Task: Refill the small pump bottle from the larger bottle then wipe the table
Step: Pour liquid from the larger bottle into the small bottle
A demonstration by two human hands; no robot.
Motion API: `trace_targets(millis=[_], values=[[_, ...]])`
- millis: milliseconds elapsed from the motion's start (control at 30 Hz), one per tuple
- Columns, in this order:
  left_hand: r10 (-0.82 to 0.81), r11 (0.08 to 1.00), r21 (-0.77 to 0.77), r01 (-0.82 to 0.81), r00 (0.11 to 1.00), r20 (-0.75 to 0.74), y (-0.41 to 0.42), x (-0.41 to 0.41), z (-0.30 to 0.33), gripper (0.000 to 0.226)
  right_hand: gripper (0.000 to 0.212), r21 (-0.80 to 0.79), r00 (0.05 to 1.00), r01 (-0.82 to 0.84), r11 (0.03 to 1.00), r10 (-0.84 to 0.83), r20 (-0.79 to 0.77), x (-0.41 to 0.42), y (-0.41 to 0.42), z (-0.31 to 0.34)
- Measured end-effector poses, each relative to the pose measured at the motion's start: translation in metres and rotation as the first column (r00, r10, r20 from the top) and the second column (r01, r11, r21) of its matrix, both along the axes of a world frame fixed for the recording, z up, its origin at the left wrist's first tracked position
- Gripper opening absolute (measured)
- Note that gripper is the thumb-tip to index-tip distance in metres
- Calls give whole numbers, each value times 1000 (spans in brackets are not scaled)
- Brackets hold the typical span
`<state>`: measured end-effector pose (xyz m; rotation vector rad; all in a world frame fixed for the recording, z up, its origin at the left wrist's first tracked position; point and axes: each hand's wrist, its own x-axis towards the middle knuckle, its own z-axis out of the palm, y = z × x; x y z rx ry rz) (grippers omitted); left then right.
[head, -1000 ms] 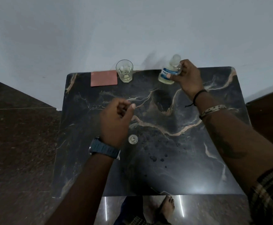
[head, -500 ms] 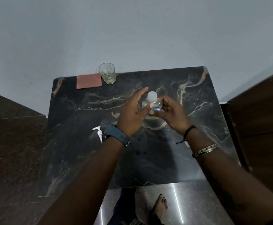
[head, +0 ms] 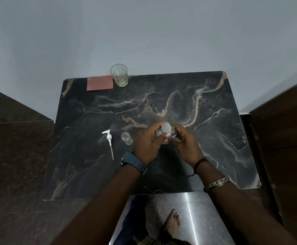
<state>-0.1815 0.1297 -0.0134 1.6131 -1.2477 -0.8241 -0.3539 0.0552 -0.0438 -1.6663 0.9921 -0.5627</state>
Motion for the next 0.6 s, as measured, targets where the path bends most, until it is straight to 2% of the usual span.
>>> trace_targets(millis=[100,267,433,600], values=[[77,997,13,-77,997,-1,12,-12,-8,26,40,-44,999,35,998,-35,3,-4,15,-6],[215,975,60,-212,976,-41,18,-27,-12,22,35,-29,993,120,992,-120,14,-2,41,-20],[255,964,71,-255,967,8,22,-46,-14,22,27,-94,982,187,978,-184,46,-7,50,-25],[298,953,22,-301,951,79,28,-58,-15,26,29,-169,980,196,966,-196,17,-12,50,-28]])
